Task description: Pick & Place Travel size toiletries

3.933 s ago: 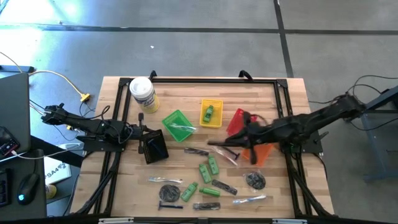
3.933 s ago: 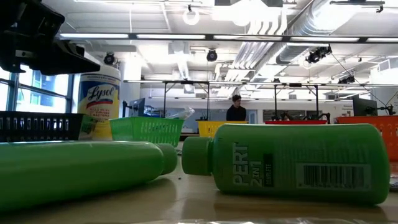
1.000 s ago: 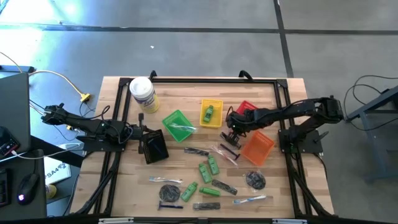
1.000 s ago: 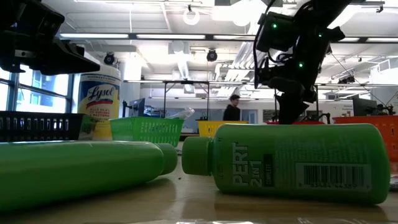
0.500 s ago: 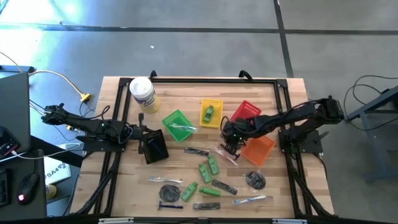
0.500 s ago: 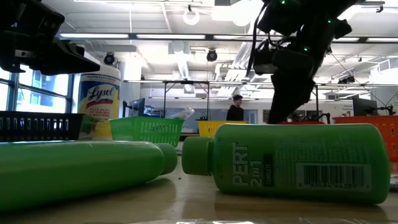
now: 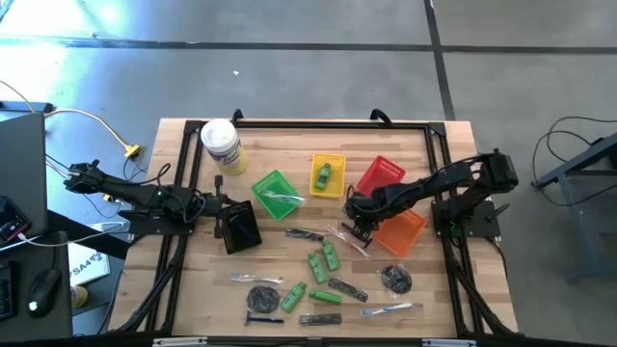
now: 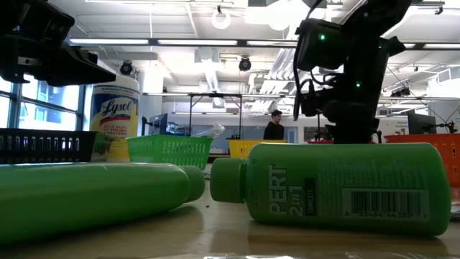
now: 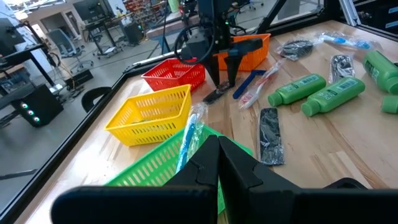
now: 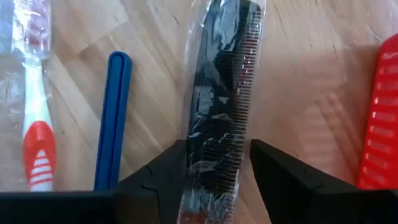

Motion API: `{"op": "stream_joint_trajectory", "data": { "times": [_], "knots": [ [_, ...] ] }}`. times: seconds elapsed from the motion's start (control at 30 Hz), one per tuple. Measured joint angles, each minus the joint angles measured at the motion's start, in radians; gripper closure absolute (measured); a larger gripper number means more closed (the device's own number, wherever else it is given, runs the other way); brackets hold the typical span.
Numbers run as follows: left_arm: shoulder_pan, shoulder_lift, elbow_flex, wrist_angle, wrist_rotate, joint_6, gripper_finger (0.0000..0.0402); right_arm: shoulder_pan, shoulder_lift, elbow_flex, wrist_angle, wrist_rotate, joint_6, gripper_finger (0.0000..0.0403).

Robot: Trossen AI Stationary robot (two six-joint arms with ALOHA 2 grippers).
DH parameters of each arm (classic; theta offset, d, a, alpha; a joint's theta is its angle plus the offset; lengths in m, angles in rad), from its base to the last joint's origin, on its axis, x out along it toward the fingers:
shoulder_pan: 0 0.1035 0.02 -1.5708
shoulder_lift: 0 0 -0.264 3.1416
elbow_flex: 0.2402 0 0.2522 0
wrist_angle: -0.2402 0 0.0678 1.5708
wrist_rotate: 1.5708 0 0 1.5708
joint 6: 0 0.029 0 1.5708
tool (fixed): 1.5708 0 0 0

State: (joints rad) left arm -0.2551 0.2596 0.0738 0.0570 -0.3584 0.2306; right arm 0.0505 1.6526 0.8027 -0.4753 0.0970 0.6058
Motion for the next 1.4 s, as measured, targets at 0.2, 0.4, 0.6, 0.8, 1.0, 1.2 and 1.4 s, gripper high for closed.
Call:
{"op": "stream_joint_trajectory", "data": {
  "times": [0.2, 0.4, 0.6, 0.8, 1.0, 1.2, 1.4],
  "knots": [
    [0.0, 0.0, 0.0, 0.0, -0.001, 0.0, 0.0402, 0.0, 0.018, 0.0, -0.001, 0.006, -0.008, 0.0251],
    [0.0, 0.0, 0.0, -0.001, -0.003, 0.0, 0.0402, -0.001, 0.024, 0.001, 0.033, 0.004, -0.017, 0.0323],
    [0.0, 0.0, 0.0, -0.004, -0.003, 0.0, 0.0402, -0.001, 0.016, -0.003, 0.078, -0.004, -0.03, 0.0394],
    [0.0, 0.0, 0.0, -0.004, -0.002, 0.0, 0.0402, 0.011, 0.005, 0.025, 0.028, 0.053, -0.05, 0.04],
    [0.0, 0.0, 0.0, -0.005, -0.002, 0.0, 0.0402, 0.047, -0.017, 0.135, -0.061, 0.129, -0.084, 0.04],
    [0.0, 0.0, 0.0, -0.007, 0.002, 0.0, 0.0402, 0.072, -0.016, 0.23, -0.118, 0.149, -0.106, 0.04],
    [0.0, 0.0, 0.0, -0.007, 0.001, 0.0, 0.0402, 0.086, -0.016, 0.26, -0.156, 0.164, -0.106, 0.04]
  ]
}}
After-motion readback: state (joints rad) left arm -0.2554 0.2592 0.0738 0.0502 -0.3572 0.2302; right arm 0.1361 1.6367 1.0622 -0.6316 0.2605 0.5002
